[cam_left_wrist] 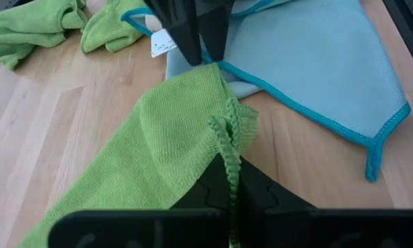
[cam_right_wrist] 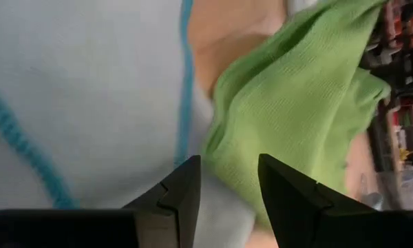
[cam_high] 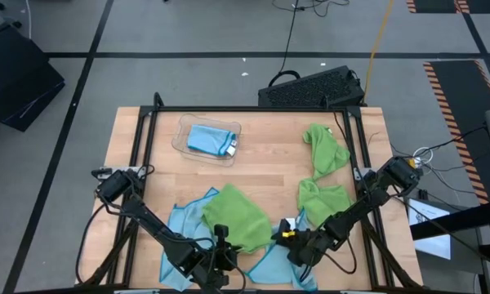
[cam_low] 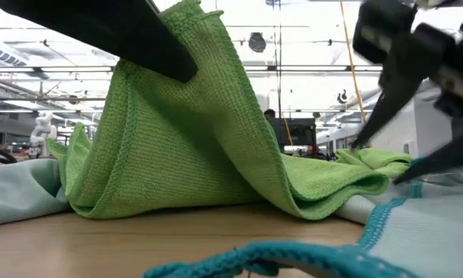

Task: Fold microfiber towels
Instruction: Fold the bottom left green microfiber cloth

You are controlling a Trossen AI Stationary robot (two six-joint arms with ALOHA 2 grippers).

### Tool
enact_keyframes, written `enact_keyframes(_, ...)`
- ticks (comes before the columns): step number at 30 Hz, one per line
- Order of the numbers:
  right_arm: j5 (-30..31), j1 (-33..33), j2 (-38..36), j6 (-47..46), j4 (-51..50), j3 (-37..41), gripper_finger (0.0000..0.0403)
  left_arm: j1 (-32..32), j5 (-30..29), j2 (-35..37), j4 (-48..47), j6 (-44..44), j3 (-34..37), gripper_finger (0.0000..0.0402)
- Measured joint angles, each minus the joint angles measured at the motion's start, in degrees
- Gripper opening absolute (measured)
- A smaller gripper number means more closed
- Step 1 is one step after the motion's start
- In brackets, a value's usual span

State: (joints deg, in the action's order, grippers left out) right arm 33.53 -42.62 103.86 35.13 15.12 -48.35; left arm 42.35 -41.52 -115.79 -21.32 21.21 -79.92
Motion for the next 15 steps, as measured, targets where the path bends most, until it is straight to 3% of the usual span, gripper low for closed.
enact_keyframes(3,0.70,-0.94,-1.73,-1.10,-0.70,-3.22,0.0137,-0.07,0.00,0.00,-0.04,0.00,0.00,0.0006)
enact_keyframes(8,-2.68,0.63,-2.43,-11.30,-12.47,-6.28,0.0137,-0.11,0.02,0.00,-0.02,0.00,0.02,0.0006)
enact_keyframes(11,-6.99,2.47,-1.45,-14.60,-11.10,-6.28,0.0137,-0.11,0.02,0.00,0.00,0.15,0.02,0.0005)
enact_keyframes(15,-8.30,3.42,1.86,-13.31,-9.73,-6.09,0.0137,-0.11,0.04,-0.02,-0.04,0.17,0.04,0.0007)
